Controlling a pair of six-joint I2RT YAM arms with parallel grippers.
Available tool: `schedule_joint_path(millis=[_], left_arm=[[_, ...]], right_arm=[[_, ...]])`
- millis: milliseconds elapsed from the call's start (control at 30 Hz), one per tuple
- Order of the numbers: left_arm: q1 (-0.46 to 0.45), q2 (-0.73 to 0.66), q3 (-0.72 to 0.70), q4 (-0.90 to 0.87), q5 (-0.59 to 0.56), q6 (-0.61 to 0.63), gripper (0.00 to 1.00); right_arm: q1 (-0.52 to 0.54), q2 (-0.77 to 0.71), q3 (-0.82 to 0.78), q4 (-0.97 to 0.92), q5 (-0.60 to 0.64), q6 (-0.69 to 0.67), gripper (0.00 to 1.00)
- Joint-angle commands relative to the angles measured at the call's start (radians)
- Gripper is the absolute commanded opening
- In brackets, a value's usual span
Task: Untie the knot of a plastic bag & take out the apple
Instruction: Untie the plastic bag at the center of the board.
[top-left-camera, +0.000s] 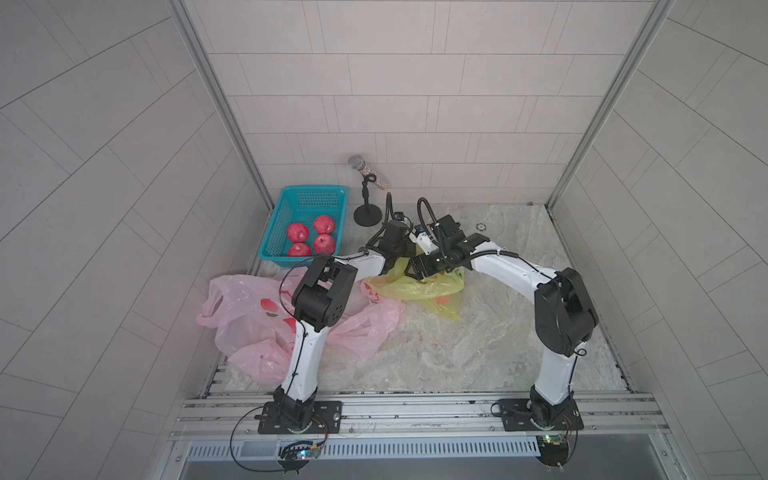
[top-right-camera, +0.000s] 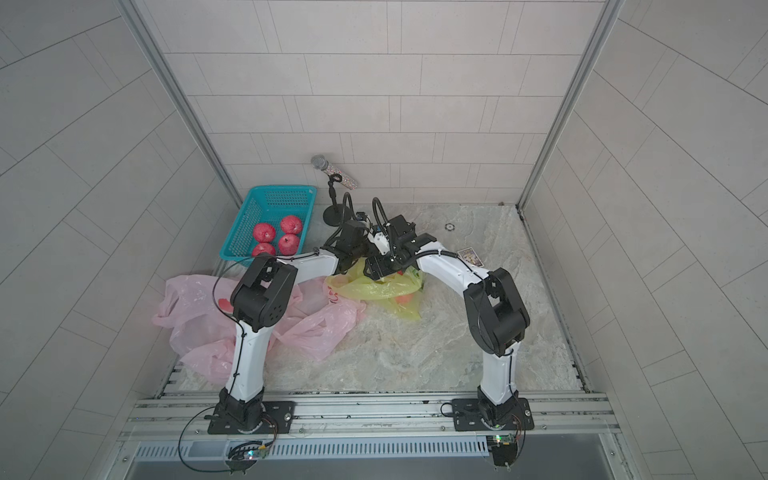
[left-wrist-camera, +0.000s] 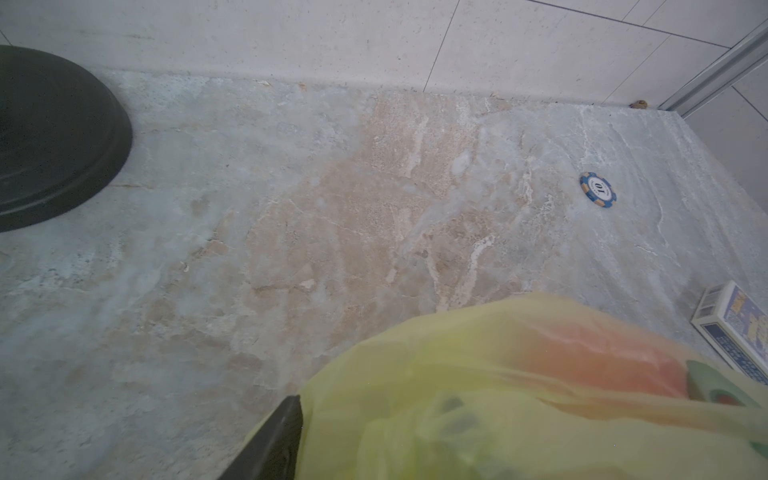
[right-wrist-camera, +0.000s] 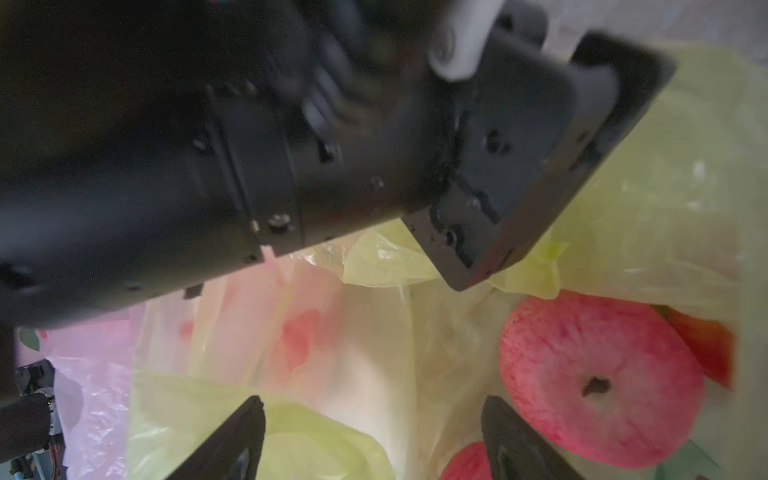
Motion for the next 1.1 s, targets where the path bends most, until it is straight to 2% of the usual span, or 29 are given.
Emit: schedule_joint_path(millis=[0,67,167,400,600,667,767,833,1067], left_arm=[[0.009,-0.03,0.002,0.004,-0.022,-0.021,0.58],[0.015,-0.024,0.009,-0.015,-0.054,-0.019,0.58],[0.026,-0.014,0.019,-0.037,-0.106,-0.022,0.58],[0.039,-0.002,0.037,-0.062,-0.168,-0.022,0.59],[0.044,-0.01,0.021,-0.075,-0.186,-0.01,0.59],[0.047,-0.018,0.002,-0.074,-0.192,-0.002,0.59],[0.055,-0.026,-0.023,-0.069,-0.187,0.001,0.59],[0.055,-0.031,-0.036,-0.068,-0.186,0.005,0.59],[0.055,-0.051,-0.074,-0.063,-0.175,0.004,0.59]], right_arm=[[0.007,-0.025,0.029,-0.115,0.017,-0.017,0.8],[0.012,-0.058,0.019,-0.214,0.003,-0.013,0.72],[0.027,-0.135,-0.07,-0.285,0.001,-0.011,0.66],[0.026,-0.23,-0.276,-0.36,-0.019,0.009,0.65],[-0.033,-0.28,-0.434,-0.283,0.073,0.091,0.64],[-0.092,-0.304,-0.484,-0.246,0.1,0.111,0.63],[-0.187,-0.336,-0.564,-0.166,0.113,0.15,0.55],[-0.223,-0.331,-0.59,-0.117,0.1,0.169,0.55],[-0.236,-0.242,-0.652,0.019,0.125,0.219,0.56]])
